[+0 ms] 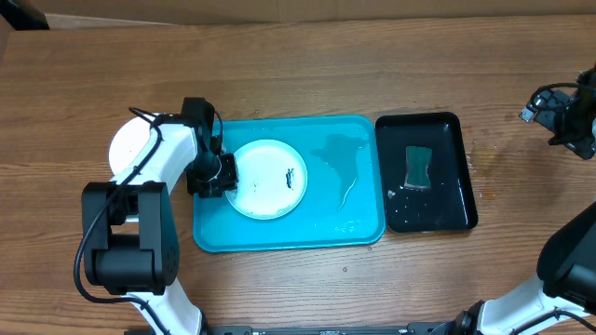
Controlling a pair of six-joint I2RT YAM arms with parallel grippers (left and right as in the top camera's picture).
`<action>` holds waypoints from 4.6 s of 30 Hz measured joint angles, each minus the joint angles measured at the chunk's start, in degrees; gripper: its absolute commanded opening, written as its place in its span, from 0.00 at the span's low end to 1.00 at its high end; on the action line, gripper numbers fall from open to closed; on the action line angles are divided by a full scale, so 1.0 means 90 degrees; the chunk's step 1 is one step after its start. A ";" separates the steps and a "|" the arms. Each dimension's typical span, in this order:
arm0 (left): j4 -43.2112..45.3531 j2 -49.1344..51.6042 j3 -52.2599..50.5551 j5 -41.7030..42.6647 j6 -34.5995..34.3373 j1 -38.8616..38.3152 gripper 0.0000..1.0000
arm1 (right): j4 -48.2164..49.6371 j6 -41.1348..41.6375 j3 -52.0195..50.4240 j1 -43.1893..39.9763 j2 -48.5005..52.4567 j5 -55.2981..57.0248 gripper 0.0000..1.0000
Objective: Clean dirty plates on tray and stack at the side
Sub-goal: 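Grip the white plate rim and slide it toward the tray center, then move the right gripper to the black tray and grasp the green sponge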
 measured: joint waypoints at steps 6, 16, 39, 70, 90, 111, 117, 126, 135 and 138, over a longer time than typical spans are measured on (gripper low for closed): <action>0.0058 0.0000 0.0100 -0.0119 0.0000 0.0000 0.30 | -0.0002 -0.0002 0.0000 0.0000 0.0000 -0.0002 1.00; 0.0204 0.0000 0.0100 -0.0211 0.0117 0.0000 0.11 | 0.0000 -0.0002 0.0000 0.0000 0.0000 0.0000 1.00; 0.0219 0.0000 0.0100 -0.0228 0.0119 0.0000 0.15 | 0.0335 -0.0002 -0.0002 0.0000 0.0000 -0.0160 1.00; 0.0313 0.0000 0.0100 -0.0231 0.0117 0.0000 0.17 | -0.1508 0.0027 -0.0374 0.3004 0.0000 -0.0670 0.76; 0.0313 0.0000 0.0100 -0.0231 0.0117 0.0000 0.18 | 0.1362 0.0355 -0.2480 0.3553 0.0000 -0.0250 0.50; 0.0345 0.0000 0.0100 -0.0231 0.0117 0.0000 0.20 | 0.1239 0.0350 -0.2650 0.3555 0.0000 -0.0160 0.49; 0.0413 0.0000 0.0100 -0.0231 0.0117 0.0000 0.20 | 0.1416 0.0321 -0.2800 0.3555 0.0000 -0.0148 0.34; 0.0437 0.0000 0.0100 -0.0231 0.0117 0.0000 0.32 | 0.1161 0.0350 -0.2708 0.3555 0.0000 -0.0143 0.04; 0.0554 0.0000 0.0100 -0.0231 0.0117 0.0000 0.27 | 0.0974 0.0350 -0.2545 0.3555 0.0000 -0.0146 0.04; 0.0588 0.0000 0.0100 -0.0231 0.0114 0.0000 0.23 | 0.0967 0.0352 -0.2545 0.3555 0.0000 -0.0143 0.04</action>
